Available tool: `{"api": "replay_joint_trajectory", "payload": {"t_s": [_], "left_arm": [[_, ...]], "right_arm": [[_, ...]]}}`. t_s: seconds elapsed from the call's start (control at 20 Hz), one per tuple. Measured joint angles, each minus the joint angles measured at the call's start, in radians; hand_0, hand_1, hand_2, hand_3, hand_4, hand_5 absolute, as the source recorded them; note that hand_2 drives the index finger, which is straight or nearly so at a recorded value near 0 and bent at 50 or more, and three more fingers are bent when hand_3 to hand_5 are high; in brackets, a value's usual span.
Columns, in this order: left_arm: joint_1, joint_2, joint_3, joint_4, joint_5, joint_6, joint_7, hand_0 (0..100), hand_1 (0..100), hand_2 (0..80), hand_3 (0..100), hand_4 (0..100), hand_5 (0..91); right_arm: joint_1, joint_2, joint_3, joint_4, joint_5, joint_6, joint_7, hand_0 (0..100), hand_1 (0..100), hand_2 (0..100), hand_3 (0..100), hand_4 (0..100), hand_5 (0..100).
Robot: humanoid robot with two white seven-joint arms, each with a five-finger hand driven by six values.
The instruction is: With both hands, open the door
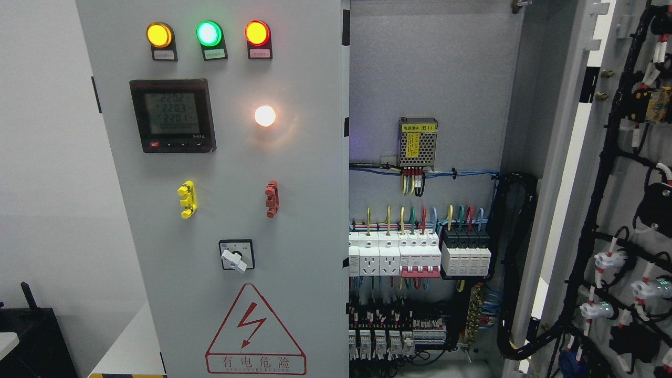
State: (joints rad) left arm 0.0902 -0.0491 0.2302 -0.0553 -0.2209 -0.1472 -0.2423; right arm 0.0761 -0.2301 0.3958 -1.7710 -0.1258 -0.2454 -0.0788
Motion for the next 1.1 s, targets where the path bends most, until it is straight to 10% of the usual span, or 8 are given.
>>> {"api": "replay_joint_trajectory", "payload": {"t_s": [1.1], "left_arm": [[0.000, 0.000, 0.000, 0.000, 0.000, 0.000, 0.004, 0, 0, 0.0, 0, 3, 0.0]], "right_arm": [[-0.226, 0.046, 0.019, 0.080, -0.115, 0.128, 0.001, 11, 0, 0, 0, 0, 0]]}}
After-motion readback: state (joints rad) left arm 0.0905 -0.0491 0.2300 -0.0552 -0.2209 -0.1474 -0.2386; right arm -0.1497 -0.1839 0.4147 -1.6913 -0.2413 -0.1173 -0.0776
